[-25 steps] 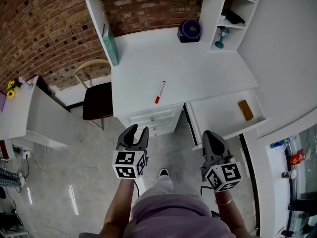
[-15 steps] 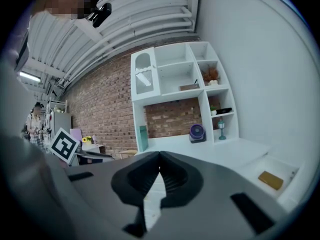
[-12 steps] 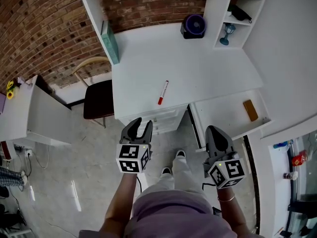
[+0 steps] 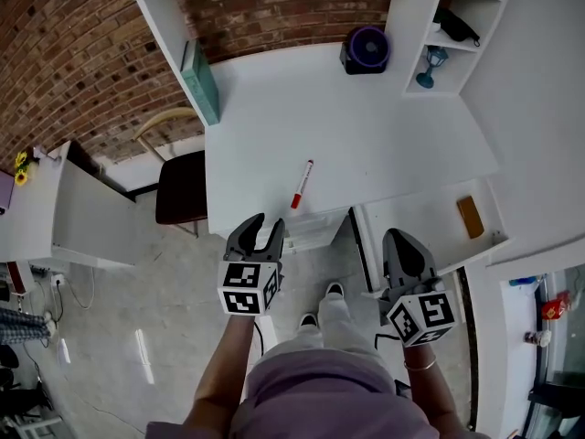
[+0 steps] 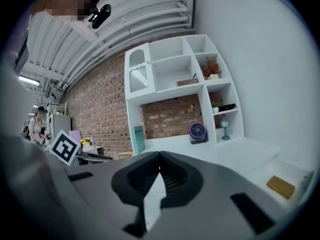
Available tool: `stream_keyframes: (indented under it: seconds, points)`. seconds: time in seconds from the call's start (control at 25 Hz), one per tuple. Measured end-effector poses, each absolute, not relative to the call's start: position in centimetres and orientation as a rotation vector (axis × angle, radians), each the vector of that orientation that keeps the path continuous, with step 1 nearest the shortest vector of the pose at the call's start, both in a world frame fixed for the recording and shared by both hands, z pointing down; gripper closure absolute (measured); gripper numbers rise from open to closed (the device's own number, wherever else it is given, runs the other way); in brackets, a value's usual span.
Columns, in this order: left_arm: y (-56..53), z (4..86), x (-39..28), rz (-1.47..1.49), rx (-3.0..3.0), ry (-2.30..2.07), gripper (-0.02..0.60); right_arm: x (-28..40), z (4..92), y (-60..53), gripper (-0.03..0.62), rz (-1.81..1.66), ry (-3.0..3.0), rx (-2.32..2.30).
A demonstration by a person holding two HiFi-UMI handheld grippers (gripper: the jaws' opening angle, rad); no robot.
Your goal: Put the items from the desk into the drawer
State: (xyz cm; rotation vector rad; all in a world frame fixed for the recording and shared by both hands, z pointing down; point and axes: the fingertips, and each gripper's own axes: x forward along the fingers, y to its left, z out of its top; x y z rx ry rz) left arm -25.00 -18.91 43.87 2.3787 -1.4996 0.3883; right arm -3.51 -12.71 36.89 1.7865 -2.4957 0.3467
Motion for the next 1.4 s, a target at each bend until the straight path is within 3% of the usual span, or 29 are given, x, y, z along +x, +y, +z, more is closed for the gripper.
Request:
stream_keyframes:
  seconds: [1.4]
  points:
    - [-30.0, 53.4, -18.7, 0.678, 2.289, -1.384, 0.443, 1.2, 39.7, -19.0, 0.589, 0.442, -2.437, 1.773]
